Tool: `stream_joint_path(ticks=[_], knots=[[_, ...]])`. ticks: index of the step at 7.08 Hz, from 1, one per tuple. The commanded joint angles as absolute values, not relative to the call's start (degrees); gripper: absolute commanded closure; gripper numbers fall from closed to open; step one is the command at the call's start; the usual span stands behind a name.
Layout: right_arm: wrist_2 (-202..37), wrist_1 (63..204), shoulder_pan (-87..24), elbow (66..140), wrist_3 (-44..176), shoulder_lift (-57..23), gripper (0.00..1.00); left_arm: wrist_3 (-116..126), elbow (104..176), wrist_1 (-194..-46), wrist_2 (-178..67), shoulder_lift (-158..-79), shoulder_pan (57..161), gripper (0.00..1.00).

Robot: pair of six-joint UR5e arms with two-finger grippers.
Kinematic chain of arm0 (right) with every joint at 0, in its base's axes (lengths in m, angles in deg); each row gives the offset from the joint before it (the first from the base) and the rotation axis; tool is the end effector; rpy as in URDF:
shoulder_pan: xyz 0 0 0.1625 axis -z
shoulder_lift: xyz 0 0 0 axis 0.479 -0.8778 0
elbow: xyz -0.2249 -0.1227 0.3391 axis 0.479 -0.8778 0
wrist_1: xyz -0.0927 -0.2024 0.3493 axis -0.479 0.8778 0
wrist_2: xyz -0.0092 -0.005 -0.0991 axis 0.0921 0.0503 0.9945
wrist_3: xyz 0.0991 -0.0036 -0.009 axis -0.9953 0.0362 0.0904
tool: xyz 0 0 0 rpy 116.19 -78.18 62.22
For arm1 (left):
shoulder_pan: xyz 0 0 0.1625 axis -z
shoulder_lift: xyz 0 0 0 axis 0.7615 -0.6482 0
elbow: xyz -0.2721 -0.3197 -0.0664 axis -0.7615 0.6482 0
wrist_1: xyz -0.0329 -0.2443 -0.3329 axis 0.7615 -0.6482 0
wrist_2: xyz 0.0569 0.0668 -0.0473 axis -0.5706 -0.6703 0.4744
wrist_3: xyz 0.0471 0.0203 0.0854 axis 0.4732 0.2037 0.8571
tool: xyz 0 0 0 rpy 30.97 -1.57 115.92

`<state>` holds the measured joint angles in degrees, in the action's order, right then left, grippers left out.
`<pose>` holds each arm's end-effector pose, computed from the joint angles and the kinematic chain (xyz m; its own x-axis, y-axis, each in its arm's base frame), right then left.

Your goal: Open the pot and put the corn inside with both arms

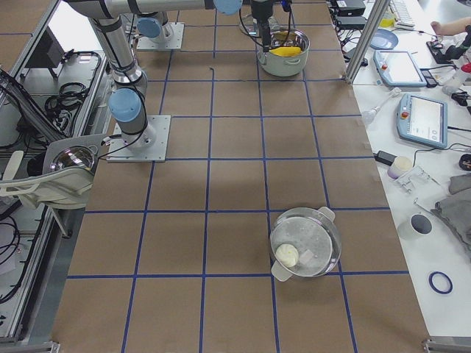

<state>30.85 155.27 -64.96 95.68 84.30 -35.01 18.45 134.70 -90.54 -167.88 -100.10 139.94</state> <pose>0.1652 -0.5142 0.5234 -0.9956 -0.0934 0.0109 -0.0938 0.9784 -0.1843 -0.1346 -0.5090 0.5219 -0.9997 -0.0211 -0.0157 -0.0192 0.9937 -0.1107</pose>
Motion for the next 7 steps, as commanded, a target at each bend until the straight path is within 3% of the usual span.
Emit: stream_joint_path(ticks=[1, 7], knots=[[30.38, 155.46, -64.90, 94.66, 84.11, -34.61, 0.00, 18.49, 134.62, -90.61, -167.95, -99.95, 139.95, 0.00], [31.26, 155.55, -64.72, 94.75, 83.58, -34.69, 0.00, 18.58, 134.53, -90.79, -167.95, -99.86, 139.60, 0.00]])
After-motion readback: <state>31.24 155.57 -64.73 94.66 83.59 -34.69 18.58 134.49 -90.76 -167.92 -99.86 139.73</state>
